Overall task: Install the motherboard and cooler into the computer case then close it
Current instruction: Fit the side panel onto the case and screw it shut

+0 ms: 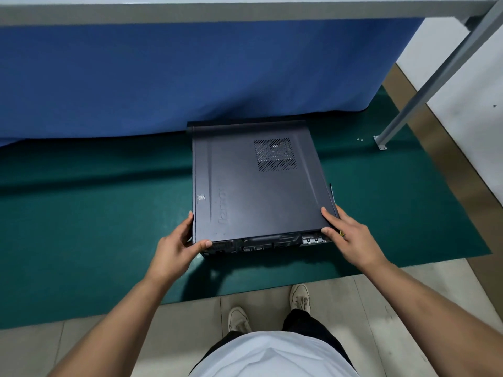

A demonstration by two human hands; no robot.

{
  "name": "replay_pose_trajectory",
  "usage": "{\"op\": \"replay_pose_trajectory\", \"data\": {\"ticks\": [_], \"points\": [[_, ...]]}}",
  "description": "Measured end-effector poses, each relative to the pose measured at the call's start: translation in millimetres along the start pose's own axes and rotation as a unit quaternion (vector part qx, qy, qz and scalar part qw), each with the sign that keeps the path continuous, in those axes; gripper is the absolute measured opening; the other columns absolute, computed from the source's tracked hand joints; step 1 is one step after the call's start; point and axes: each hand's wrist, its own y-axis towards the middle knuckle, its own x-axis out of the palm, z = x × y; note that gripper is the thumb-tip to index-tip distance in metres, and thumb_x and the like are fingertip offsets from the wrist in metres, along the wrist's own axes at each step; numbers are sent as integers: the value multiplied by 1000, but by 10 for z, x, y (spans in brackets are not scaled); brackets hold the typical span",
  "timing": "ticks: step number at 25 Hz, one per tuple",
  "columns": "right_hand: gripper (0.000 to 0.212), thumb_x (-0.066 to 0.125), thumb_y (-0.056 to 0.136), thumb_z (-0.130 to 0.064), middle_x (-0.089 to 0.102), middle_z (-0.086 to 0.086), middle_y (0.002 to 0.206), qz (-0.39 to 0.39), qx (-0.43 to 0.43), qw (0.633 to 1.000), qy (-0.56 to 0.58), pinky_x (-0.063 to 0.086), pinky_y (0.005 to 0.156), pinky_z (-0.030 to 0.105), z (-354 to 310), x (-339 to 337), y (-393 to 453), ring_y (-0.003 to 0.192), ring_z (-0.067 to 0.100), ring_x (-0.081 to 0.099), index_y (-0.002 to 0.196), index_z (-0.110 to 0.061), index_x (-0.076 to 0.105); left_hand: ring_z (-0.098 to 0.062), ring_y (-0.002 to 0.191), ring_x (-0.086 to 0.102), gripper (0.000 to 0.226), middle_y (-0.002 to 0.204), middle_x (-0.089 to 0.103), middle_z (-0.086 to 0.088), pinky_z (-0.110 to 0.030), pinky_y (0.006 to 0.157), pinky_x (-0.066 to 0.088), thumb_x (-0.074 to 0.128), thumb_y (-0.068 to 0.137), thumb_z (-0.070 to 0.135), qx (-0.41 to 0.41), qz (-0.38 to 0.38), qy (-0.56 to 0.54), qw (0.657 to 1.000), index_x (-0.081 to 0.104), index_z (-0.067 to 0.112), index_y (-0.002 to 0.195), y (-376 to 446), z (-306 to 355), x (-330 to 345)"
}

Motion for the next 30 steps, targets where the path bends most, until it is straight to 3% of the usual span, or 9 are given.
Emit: {"op": "replay_pose_trajectory", "data": {"ticks": [2, 4, 7, 8, 11, 16, 21, 26, 30], "points": [[49, 61, 101, -37, 30, 9, 164, -2, -8, 1000, -5, 33, 120, 34, -2, -18, 142, 145, 25, 43, 147, -42, 46, 4, 132, 52, 99, 141, 51, 23, -24, 114, 40, 84, 69, 42, -7, -3, -28, 1000, 42, 18, 155, 107, 60, 2], [49, 62, 101, -35, 32, 9, 163, -4, -14, 1000, -8, 35, 120, 36, -8, -37, 269, 147, 24, 41, 146, -43, 45, 4, 132, 51, 99, 142, 50, 20, -23, 114, 39, 85, 68, 39, -17, -3, -39, 999, 42, 16, 155, 219, 87, -1], [48, 64, 100, -34, 33, 10, 163, 6, -12, 1000, -7, 37, 117, 31, -23, -65, 435, 117, 20, 66, 146, -41, 49, 14, 126, 51, 100, 141, 50, 20, -8, 106, 40, 84, 68, 35, -20, -5, -46, 999, 41, 13, 155, 373, 153, 6], [49, 64, 100, -34, 33, 9, 163, 8, -12, 1000, -5, 35, 116, 26, -31, -71, 481, 114, 15, 66, 146, -41, 49, 12, 128, 50, 100, 143, 49, 19, -12, 109, 40, 84, 69, 34, -22, -6, -46, 999, 39, 13, 156, 413, 178, 6], [50, 62, 101, -37, 30, 6, 164, 1, -10, 1000, -13, 24, 116, 19, -34, -71, 540, 146, 22, 42, 148, -41, 47, -5, 140, 47, 96, 153, 45, 12, -33, 121, 35, 84, 77, 29, -25, -15, -26, 999, 35, 16, 158, 454, 242, -26], [56, 59, 101, -41, 19, 0, 169, -24, -17, 999, -24, 28, 118, 25, -44, -67, 516, 148, 20, 38, 153, -43, 39, -24, 147, 41, 85, 165, 33, 3, -38, 120, 33, 69, 95, 38, -35, 2, 110, 993, 20, 24, 163, 390, 350, 153], [54, 62, 100, -40, 31, 1, 165, -80, -21, 996, -17, 28, 118, 21, -20, -293, 638, 140, 20, 49, 151, -44, 44, -41, 142, 41, 40, 154, 50, -11, -55, 119, 28, 50, 99, 34, 114, 136, 314, 933, 64, 14, 131, 670, 711, 556], [52, 64, 99, -36, 63, -7, 132, -59, 36, 994, 89, 45, 87, 8, 110, -638, 1009, 93, -6, 64, 148, -43, 46, -25, 145, 42, 45, 154, 51, 0, -45, 122, 30, 51, 102, 36, 211, -34, 315, 925, 57, 19, 142, 1530, 1513, 1321], [48, 61, 100, -30, 62, -2, 133, 8, 119, 991, 59, 45, 92, 17, 637, -816, 1538, 98, 4, 65, 146, -21, 54, -22, 149, 35, 45, 158, 44, 7, -40, 123, 26, 51, 102, 41, 280, -85, 357, 887, 54, 31, 146, 2259, 1949, 2024]]}}
